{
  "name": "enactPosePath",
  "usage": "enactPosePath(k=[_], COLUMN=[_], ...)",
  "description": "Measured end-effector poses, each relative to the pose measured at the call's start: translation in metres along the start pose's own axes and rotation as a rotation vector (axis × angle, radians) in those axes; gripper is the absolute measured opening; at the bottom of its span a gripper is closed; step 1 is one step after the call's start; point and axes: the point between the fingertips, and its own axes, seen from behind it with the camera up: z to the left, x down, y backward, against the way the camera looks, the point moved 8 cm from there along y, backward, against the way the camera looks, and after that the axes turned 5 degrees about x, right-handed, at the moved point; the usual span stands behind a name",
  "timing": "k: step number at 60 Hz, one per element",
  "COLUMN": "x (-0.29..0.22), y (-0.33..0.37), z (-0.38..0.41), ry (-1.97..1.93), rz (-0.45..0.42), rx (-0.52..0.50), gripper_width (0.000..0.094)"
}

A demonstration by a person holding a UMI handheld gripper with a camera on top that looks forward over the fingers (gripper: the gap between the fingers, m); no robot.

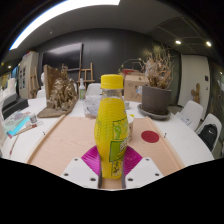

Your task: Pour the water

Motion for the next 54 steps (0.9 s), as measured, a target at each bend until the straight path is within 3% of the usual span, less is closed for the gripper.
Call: enactPosePath(k=[10,21,31,49,54], x=[-0.057,-0.121,-0.146,-0.147,-0.144], y=[0.012,-0.004,-0.048,-0.112,-0.127], z=[0.035,0.078,0.096,0.091,0.092], ry=[-0.129,-0.516,-1.083,-1.788,-1.898], rz=[-0.036,-0.041,0.071,0.253,0.269], rx=[-0.091,-0.292,-0.487,-0.676,-0.680], gripper_width=[0.0258,0.0254,0.0253,0.0256,0.0256])
